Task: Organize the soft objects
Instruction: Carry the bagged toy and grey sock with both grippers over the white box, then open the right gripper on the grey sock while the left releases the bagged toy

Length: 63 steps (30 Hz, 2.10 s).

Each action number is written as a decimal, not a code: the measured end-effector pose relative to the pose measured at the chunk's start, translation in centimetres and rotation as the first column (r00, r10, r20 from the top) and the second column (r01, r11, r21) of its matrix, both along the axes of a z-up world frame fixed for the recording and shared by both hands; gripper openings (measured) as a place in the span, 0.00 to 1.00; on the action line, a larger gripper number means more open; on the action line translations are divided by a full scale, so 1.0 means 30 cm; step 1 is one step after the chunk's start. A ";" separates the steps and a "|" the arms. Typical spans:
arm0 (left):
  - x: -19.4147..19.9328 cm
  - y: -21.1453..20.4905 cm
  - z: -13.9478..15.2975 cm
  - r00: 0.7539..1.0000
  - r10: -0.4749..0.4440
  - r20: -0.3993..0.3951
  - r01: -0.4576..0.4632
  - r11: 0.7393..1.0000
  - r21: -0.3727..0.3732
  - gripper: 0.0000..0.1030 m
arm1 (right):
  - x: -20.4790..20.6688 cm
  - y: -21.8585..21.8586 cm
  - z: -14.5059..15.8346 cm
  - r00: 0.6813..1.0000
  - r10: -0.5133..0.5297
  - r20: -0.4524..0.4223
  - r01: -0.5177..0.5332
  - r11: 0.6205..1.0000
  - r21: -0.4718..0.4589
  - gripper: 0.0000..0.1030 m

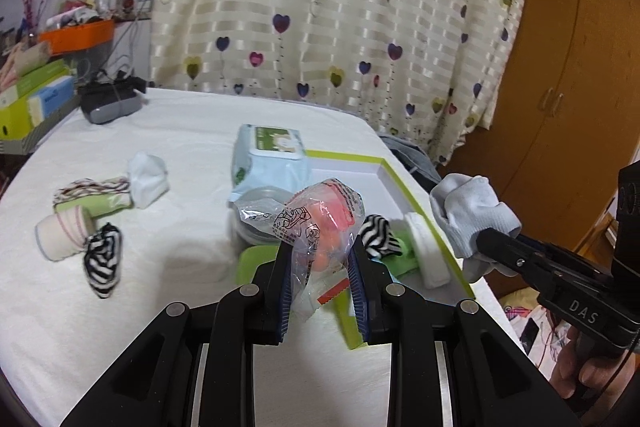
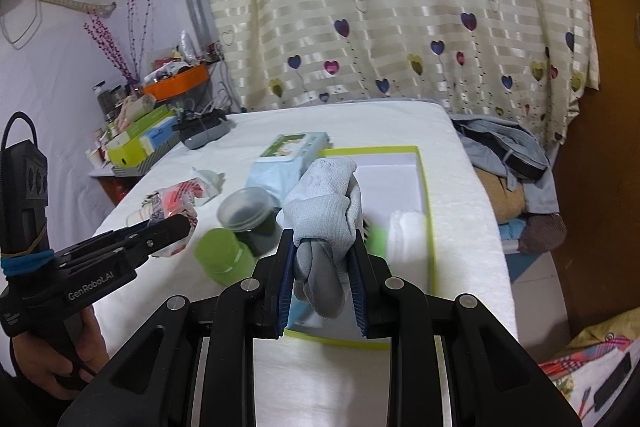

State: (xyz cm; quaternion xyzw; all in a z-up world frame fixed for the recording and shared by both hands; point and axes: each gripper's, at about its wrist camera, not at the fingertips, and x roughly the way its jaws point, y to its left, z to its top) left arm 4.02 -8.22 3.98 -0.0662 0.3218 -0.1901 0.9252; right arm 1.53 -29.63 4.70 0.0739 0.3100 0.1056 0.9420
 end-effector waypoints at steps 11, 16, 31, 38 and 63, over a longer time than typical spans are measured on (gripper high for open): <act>0.027 -0.105 -0.062 0.995 -0.085 -0.050 0.085 0.996 -0.001 0.23 | 0.026 -0.065 -0.095 0.995 -0.033 -0.096 0.033 0.999 -0.008 0.25; 0.040 -0.138 -0.094 0.991 -0.107 -0.078 0.107 0.994 0.003 0.23 | 0.055 -0.070 -0.155 0.988 -0.018 -0.155 0.016 1.000 -0.010 0.25; 0.074 -0.165 -0.123 0.989 -0.105 -0.101 0.107 0.994 0.018 0.23 | 0.219 -0.056 -0.232 0.984 0.007 -0.178 -0.008 1.000 -0.003 0.25; 0.087 -0.195 -0.126 0.987 -0.121 -0.107 0.125 0.992 0.025 0.23 | 0.284 -0.081 -0.230 0.988 -0.019 -0.152 0.018 1.000 -0.005 0.30; 0.150 -0.339 -0.213 0.955 -0.227 -0.190 0.229 0.973 -0.011 0.41 | 0.142 -0.209 -0.158 0.992 -0.089 -0.090 0.090 0.996 0.000 0.41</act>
